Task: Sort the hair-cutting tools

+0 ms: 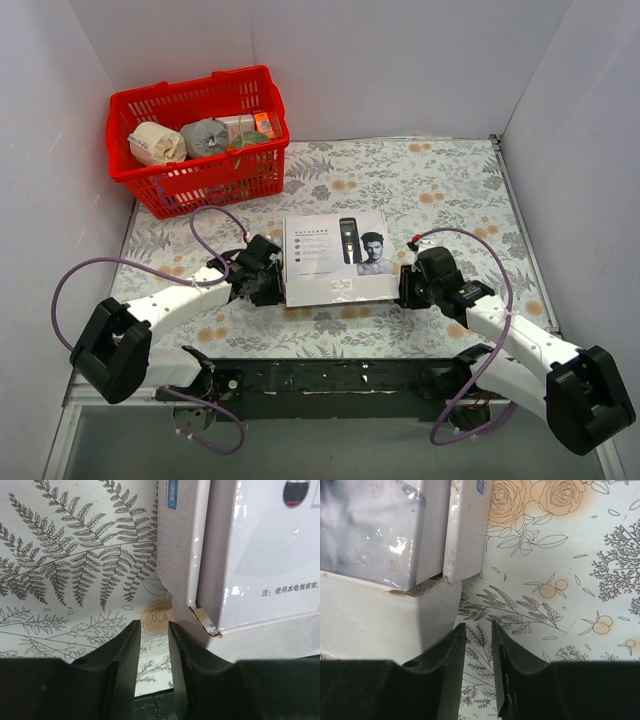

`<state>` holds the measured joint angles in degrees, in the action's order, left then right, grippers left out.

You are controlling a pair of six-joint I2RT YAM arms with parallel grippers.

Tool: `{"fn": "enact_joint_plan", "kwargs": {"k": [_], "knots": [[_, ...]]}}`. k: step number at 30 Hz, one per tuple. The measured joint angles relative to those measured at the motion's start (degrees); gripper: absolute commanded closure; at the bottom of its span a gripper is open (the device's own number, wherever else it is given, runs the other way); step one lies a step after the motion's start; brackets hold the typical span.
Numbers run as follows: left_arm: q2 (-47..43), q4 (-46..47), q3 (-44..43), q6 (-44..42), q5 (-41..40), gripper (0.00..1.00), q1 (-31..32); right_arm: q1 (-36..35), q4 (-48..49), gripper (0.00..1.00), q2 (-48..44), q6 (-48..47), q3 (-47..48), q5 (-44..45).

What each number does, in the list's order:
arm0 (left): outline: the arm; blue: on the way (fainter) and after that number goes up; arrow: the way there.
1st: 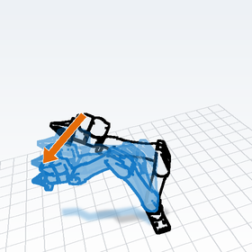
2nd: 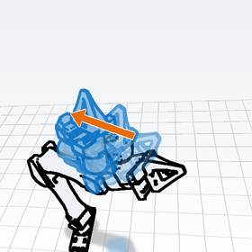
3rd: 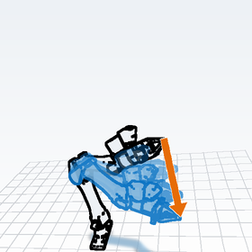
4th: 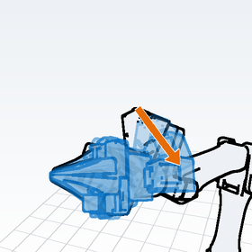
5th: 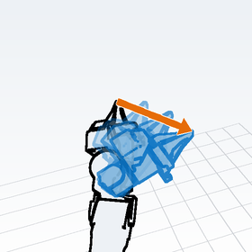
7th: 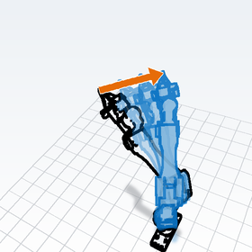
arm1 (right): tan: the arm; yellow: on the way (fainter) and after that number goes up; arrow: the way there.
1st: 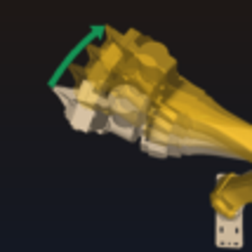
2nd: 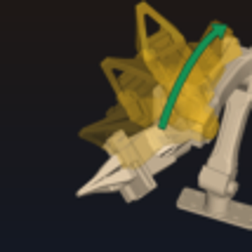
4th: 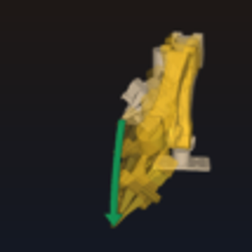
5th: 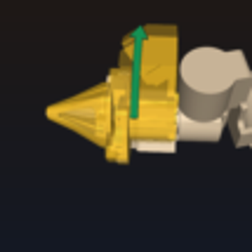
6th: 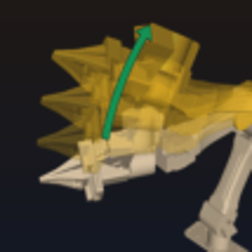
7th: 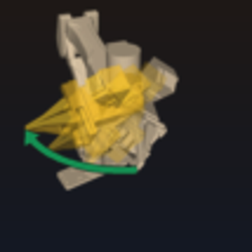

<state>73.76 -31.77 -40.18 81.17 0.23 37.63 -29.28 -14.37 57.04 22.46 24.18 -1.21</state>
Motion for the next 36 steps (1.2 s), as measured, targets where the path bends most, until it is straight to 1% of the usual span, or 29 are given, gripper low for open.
{"fn": "enact_joint_plan", "kwargs": {"k": [6, 12, 20, 24, 25, 27, 32, 33, 36], "knots": [[-3.1, -1.3, -0.1, 0.2, -1.1, 0.71, 0.1, -0.1, -4.4, 0.64, -2.4, -0.1, 1.4, 4.0], [-3.6, -1.6, -0.1, 0.3, -1.6, 0.71, 0.1, -0.2, -7.4, 0.65, -3.5, -0.2, 4.9, 8.6], [-3.6, -1.6, 0.0, 0.3, -1.9, 0.71, 0.2, -0.4, -12.0, 0.66, -6.4, -0.6, 10.0, 9.8], [-3.6, -1.7, 0.0, 0.3, -2.6, 0.72, 0.2, -0.8, -13.1, 0.67, -9.0, -1.4, 14.4, 7.6], [-3.6, -1.7, 0.0, 0.3, -2.8, 0.77, 0.2, -1.0, -13.3, 0.68, -9.4, -1.6, 15.5, 6.7], [-3.6, -2.1, 0.0, 0.6, -3.5, 0.8, 0.2, -1.6, -13.7, 0.68, -10.0, -1.7, 17.4, 4.9], [-3.7, -3.6, 0.0, 1.1, -4.7, 0.85, 0.2, -3.2, -14.4, 0.71, -10.3, -1.7, 18.1, -0.3], [-3.8, -3.9, 0.0, 1.2, -4.9, 0.86, 0.2, -3.7, -14.4, 0.73, -10.3, -1.7, 18.1, -1.2], [-4.5, -4.6, -0.1, 1.5, -5.5, 0.86, 0.2, -4.8, -13.7, 0.76, -10.0, -1.5, 17.9, -3.6]]}}
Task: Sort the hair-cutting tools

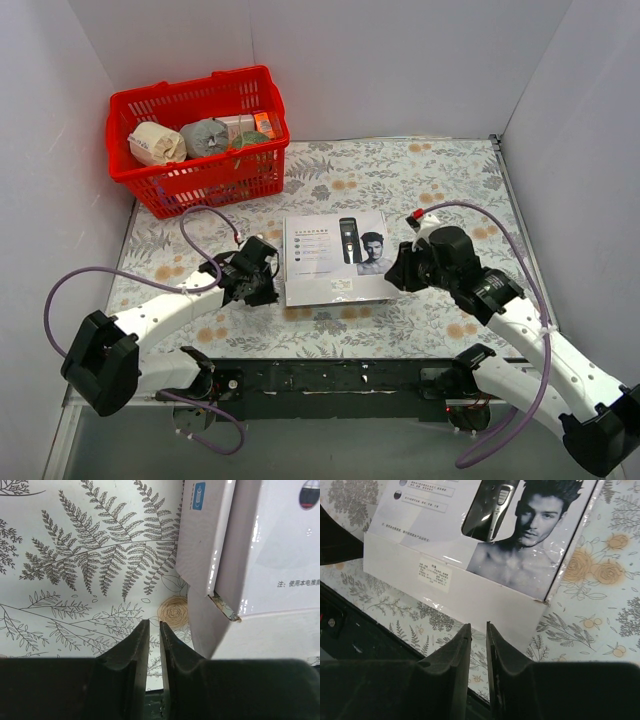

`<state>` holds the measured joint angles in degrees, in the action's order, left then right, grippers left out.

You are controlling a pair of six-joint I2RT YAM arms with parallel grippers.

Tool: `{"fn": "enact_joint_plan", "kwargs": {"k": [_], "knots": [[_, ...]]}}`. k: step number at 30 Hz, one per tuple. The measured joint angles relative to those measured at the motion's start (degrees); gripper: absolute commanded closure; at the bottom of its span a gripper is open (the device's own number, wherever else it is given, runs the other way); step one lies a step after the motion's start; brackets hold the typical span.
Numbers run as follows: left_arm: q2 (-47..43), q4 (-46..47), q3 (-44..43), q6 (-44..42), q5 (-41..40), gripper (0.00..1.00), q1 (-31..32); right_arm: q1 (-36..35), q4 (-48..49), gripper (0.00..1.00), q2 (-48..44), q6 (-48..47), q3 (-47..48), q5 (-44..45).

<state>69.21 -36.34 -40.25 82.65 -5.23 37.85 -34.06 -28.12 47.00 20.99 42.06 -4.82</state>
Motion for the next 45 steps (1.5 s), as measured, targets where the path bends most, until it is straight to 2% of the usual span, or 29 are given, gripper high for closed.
{"fn": "enact_joint_plan", "kwargs": {"k": [7, 13, 31, 39, 45], "knots": [[-4.4, -1.4, -1.9, 0.8, 0.2, 0.88, 0.0, -4.2, 5.4, 0.88, 4.6, 1.5, -4.0, -2.0], [-6.0, -1.0, -5.3, 0.7, 2.0, 0.89, 0.0, -5.4, 10.0, 0.93, 9.5, 2.3, -6.2, -1.9], [-0.3, 5.7, -5.0, 0.7, 8.6, 0.94, 0.1, -5.8, 19.2, 0.96, 17.0, 2.6, -10.0, 2.1], [-0.2, 7.4, -2.9, 0.7, 8.9, 1.0, 0.2, -5.8, 21.5, 0.99, 18.8, 2.7, -11.8, 4.3], [0.1, 8.8, -1.0, 0.7, 8.7, 1.0, 0.2, -5.9, 24.2, 0.99, 19.4, 2.8, -13.9, 6.1]]}}
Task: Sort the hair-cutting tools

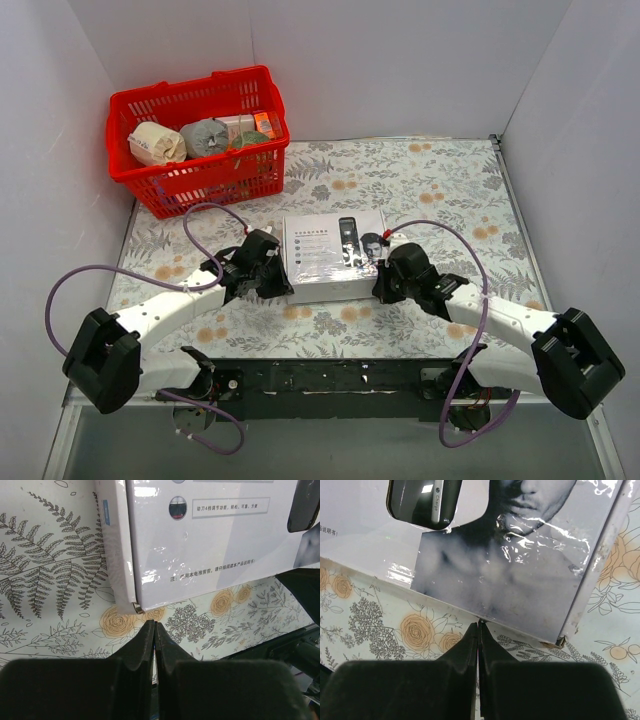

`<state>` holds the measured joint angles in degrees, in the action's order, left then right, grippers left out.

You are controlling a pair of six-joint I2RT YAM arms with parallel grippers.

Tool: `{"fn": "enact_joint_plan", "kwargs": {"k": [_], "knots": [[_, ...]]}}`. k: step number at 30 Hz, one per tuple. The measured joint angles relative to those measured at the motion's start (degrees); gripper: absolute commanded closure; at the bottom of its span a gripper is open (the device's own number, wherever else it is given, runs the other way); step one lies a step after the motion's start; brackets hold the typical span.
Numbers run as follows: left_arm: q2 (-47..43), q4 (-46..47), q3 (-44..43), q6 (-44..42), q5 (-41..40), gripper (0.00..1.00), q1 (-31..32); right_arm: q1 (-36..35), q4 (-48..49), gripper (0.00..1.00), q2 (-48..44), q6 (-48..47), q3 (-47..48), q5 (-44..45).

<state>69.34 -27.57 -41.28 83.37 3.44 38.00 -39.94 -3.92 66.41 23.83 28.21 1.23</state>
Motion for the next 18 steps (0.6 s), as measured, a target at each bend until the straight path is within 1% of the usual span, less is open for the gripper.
{"fn": "enact_joint_plan", "kwargs": {"k": [9, 11, 14, 15, 16, 17, 18], "knots": [[0.6, 0.3, -0.5, -0.1, 0.0, 1.0, 0.0, 0.0, 6.3, 0.99, 4.2, 0.0, 0.0, 5.7], [0.6, -0.8, -2.3, -0.4, -0.2, 1.0, 0.0, 0.0, 7.8, 0.99, 6.1, -0.1, 0.0, 6.8], [1.2, -3.3, -7.1, -1.2, -1.7, 1.0, 0.0, 0.0, 8.6, 0.99, 8.2, -0.1, 0.0, 7.9], [2.0, -4.2, -9.6, -1.7, -2.7, 1.0, 0.0, 0.0, 8.6, 0.97, 8.3, -0.1, 0.0, 8.0], [3.3, -5.2, -12.7, -2.3, -3.8, 1.0, 0.0, 0.0, 8.6, 0.94, 8.3, -0.2, 0.0, 8.2], [5.0, -5.8, -16.2, -2.8, -5.0, 1.0, 0.0, 0.0, 8.4, 0.85, 8.0, -0.2, 0.0, 8.4], [7.0, -6.0, -19.6, -3.4, -6.4, 1.0, 0.0, 0.0, 8.3, 0.8, 7.6, -0.3, 0.0, 8.6]]}}
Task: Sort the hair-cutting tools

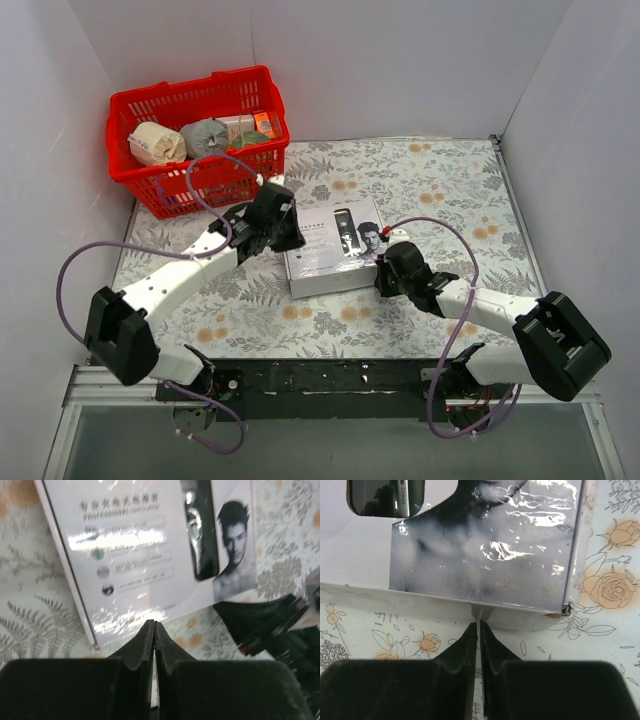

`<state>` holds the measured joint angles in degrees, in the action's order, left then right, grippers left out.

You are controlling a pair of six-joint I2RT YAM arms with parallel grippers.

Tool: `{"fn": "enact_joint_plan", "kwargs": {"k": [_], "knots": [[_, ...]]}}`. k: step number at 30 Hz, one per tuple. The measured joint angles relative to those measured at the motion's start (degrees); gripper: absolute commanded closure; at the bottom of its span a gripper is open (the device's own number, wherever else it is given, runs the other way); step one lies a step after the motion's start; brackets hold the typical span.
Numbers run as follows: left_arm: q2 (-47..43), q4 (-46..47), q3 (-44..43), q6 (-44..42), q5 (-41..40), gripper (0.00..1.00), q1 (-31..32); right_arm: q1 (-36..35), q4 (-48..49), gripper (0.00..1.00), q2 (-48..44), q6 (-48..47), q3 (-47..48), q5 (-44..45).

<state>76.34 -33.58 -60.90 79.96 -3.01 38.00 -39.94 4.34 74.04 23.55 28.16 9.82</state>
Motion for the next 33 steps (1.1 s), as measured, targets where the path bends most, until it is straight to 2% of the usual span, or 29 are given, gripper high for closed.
{"fn": "enact_joint_plan", "kwargs": {"k": [2, 4, 12, 17, 19, 20, 22, 33], "knots": [[5.0, -1.0, -7.6, -1.4, -2.5, 0.96, -0.1, 0.0, -0.6, 0.67, -1.5, -0.2, 0.0, 0.3], [10.6, -1.2, -14.5, -2.8, -4.0, 0.95, -0.5, 0.0, -1.4, 0.64, -3.5, -0.7, 0.0, 0.4], [39.4, -5.5, -47.0, -7.9, -7.4, 0.92, -2.0, -1.6, -2.7, 0.64, -9.3, -1.3, 0.0, -1.5], [54.5, -8.5, -62.4, -9.5, -9.0, 0.93, -3.2, -5.4, 0.2, 0.7, -7.3, -1.0, -1.0, -2.7], [58.2, -9.1, -64.7, -9.7, -9.3, 0.93, -3.9, -7.2, 1.2, 0.78, -5.2, -1.1, -1.0, -2.7], [59.6, -9.5, -65.3, -9.8, -9.3, 0.94, -4.4, -7.8, 1.9, 0.87, -4.0, -1.1, -1.0, -2.7], [62.1, -10.0, -65.6, -9.8, -9.5, 0.94, -5.5, -8.6, 3.3, 0.98, -1.7, -1.3, -1.0, -2.7], [64.9, -8.5, -61.8, -9.9, -7.3, 1.0, -8.2, -10.5, 13.1, 0.99, 9.1, -1.0, 1.0, -1.9]]}}
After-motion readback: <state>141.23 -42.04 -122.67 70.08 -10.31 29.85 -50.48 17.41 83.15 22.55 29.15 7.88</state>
